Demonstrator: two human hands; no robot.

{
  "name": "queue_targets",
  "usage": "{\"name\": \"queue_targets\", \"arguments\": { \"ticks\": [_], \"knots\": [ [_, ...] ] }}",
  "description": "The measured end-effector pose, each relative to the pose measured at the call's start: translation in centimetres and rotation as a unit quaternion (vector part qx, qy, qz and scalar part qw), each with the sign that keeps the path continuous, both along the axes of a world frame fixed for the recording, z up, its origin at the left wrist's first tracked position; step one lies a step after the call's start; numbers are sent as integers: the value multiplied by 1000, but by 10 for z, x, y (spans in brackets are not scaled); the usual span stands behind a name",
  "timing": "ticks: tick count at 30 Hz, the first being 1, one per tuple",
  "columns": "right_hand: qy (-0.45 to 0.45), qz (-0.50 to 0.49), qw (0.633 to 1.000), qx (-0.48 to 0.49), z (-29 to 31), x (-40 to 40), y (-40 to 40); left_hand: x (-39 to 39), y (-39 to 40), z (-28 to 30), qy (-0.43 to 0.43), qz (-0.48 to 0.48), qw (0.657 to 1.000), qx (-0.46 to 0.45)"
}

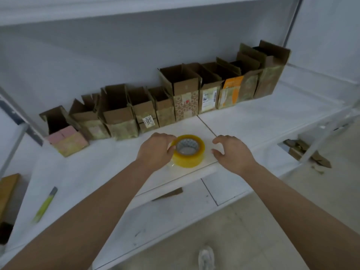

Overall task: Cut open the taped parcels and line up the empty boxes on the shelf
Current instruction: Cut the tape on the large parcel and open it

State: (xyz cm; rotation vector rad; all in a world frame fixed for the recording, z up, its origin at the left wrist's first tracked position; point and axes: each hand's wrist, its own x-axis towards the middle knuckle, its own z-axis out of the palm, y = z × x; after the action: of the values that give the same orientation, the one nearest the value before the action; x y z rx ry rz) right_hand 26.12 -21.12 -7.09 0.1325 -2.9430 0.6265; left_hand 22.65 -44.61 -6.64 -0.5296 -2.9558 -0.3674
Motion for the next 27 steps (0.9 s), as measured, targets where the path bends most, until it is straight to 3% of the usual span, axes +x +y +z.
{"name": "queue_targets", "arguments": {
  "ticks": [14, 27],
  "knots": [
    [56, -28, 998, 17, 47, 21, -114, 16, -113, 23, 33, -30, 998, 44],
    [-1, 12, 1000, 5, 24, -38, -252, -40, -269, 14, 29, 103, 994, 8]
  ]
}}
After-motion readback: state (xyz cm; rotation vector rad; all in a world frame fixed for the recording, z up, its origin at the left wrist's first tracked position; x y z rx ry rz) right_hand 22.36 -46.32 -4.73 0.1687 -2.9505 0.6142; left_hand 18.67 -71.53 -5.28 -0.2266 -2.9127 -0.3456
